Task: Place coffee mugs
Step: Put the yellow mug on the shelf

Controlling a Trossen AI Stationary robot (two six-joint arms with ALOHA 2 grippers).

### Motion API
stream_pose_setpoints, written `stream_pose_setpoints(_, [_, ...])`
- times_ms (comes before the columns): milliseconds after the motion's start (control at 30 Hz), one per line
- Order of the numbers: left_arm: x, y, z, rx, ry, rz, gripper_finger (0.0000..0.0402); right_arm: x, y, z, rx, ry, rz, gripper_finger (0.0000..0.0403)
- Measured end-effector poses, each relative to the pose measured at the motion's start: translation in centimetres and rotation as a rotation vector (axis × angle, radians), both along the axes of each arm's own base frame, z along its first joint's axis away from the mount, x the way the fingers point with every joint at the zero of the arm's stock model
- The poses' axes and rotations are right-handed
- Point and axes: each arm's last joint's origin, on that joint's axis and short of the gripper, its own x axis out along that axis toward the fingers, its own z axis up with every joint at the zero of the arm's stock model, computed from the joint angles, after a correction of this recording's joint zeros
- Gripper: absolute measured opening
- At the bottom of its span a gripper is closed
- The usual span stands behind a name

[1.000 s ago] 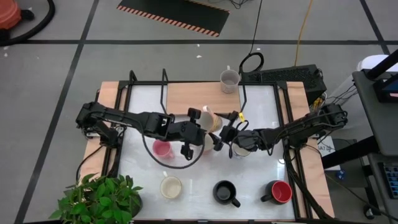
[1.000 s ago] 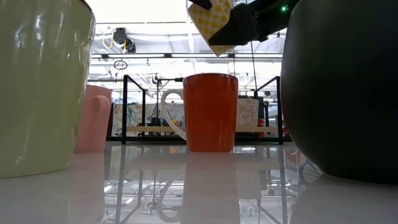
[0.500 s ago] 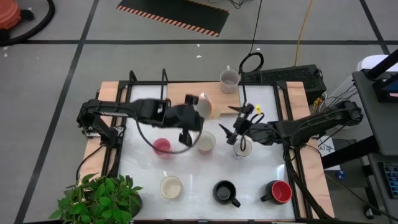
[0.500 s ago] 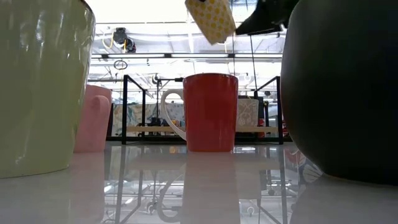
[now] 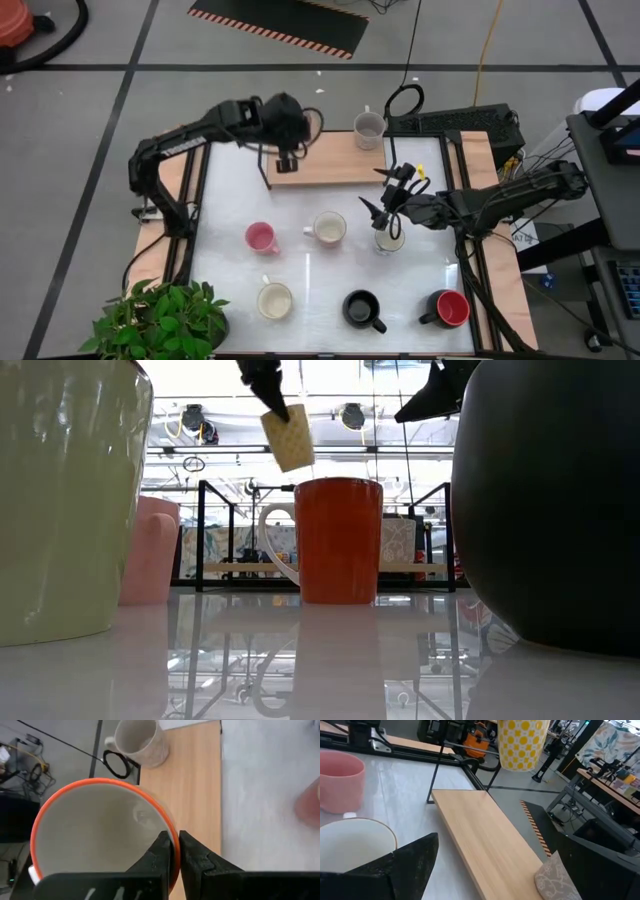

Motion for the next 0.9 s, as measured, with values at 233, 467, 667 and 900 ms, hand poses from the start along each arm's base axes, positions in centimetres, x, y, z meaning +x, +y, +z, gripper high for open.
stream_pose_setpoints(233, [-2.6, 4.4, 0.8, -0.031, 0.011, 0.029, 0.002, 0.0, 0.0, 0.0, -0.003, -0.002, 0.002, 0.0394])
stream_pose_setpoints(467, [-4.5, 7.7, -0.2, -0.133, 0.025, 0.047, 0.002, 0.1, 0.0, 0.2, -0.018, -0.004, 0.005, 0.0394])
stream_pose_setpoints(667, [-3.8, 8.6, -2.5, -0.216, 0.138, 0.008, 0.002, 0.1, 0.0, 0.2, -0.03, 0.002, 0.01, 0.0394])
stream_pose_setpoints(900, [-1.1, 9.4, -6.1, -0.21, 0.274, -0.007, 0.002, 0.1, 0.0, 0.2, -0.037, 0.005, 0.012, 0.0394])
